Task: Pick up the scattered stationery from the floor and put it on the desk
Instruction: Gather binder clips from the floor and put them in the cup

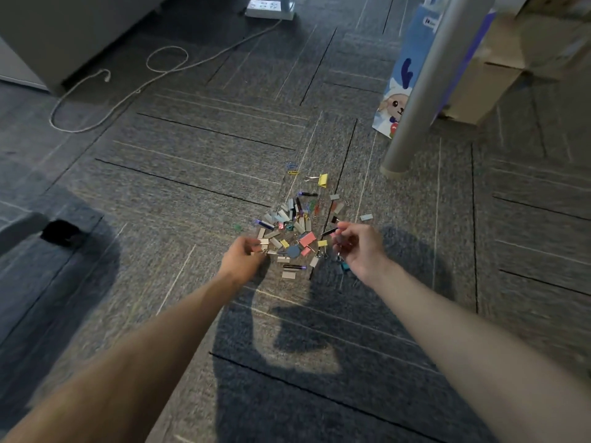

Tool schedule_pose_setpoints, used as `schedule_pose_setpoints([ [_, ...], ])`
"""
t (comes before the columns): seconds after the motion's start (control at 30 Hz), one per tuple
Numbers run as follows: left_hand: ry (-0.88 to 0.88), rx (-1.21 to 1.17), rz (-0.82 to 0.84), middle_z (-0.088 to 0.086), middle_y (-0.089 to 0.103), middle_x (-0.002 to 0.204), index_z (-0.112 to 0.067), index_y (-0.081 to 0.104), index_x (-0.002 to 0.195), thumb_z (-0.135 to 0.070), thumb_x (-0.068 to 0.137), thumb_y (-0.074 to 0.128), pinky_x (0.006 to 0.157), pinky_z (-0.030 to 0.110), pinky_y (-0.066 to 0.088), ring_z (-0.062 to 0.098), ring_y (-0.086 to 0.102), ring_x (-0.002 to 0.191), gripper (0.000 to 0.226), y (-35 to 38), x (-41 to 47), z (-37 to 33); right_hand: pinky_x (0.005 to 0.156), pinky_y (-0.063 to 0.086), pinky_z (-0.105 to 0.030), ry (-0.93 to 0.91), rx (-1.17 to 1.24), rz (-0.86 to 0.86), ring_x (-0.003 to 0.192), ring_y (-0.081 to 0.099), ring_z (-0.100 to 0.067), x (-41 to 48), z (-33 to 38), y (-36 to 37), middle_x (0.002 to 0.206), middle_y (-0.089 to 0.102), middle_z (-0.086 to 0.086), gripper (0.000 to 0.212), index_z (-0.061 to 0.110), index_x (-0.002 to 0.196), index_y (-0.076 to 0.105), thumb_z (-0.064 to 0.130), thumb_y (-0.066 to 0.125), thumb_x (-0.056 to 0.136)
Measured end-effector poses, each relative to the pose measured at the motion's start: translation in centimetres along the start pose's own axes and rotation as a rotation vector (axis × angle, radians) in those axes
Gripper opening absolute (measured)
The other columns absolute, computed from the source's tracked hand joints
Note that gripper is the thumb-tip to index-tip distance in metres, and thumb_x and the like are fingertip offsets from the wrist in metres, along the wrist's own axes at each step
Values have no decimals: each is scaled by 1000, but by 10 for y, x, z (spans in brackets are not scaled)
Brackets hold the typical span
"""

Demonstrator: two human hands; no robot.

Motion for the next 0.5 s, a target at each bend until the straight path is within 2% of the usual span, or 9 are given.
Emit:
schedule_pose_setpoints([
  [0.07,-106,-235,29,10,59,95,-4,55,110,1,92,46,71,32,54,18,58,76,21,-1,0,8,47,42,-26,46,173,23,58,52,-19,-6,-3,3,65,51,-7,15,7,77,54,0,41,81],
  [0.13,-173,-521,99,12,53,90,-3,53,99,7,87,34,76,33,49,19,55,76,25,0,-7,9,42,38,-22,41,188,62,51,48,-14,-8,-3,2,63,49,-5,17,13,69,48,7,44,84],
  [0.2,-191,-768,140,9,48,82,-8,48,85,2,77,31,82,37,48,21,52,75,21,1,-14,4,37,33,-19,29,158,81,44,43,-10,-5,-3,-1,61,49,-3,23,16,67,46,14,49,90],
  [0.27,-185,-910,149,5,45,73,-13,42,72,-8,80,32,86,41,47,20,49,71,14,1,-15,1,34,30,-17,49,168,72,40,39,-7,-3,-4,-6,58,48,2,27,18,67,44,20,53,93],
  [0.33,-190,-887,134,1,41,64,-17,39,67,-22,91,36,84,40,46,17,45,64,24,1,-9,-1,34,29,-17,93,175,52,39,38,-6,1,-8,-11,52,43,5,30,20,66,43,21,56,93],
  [0.4,-197,-745,106,-2,39,59,-18,42,69,-30,98,39,78,36,47,14,43,59,32,-1,1,-1,34,27,-17,133,32,78,40,35,-6,4,-13,-14,51,37,6,27,19,71,45,24,59,93],
  [0.47,-190,-580,80,1,44,65,-12,50,81,-25,100,40,67,31,49,13,45,60,25,-4,9,-2,35,28,-17,87,-334,115,42,34,-6,6,-15,-13,59,36,5,18,10,89,55,26,63,92],
  [0.5,-160,-455,56,2,47,70,-9,53,92,-20,101,39,62,29,49,13,46,61,20,-7,12,-2,37,31,-17,18,-602,117,45,38,-7,7,-15,-13,64,42,3,23,6,98,56,27,64,92],
])
Point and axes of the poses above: each hand's wrist, its own x-axis towards the middle knuckle, its own y-axis out of the palm, z = x × y, the point moved 3 cm from there along x, towards the middle knuckle
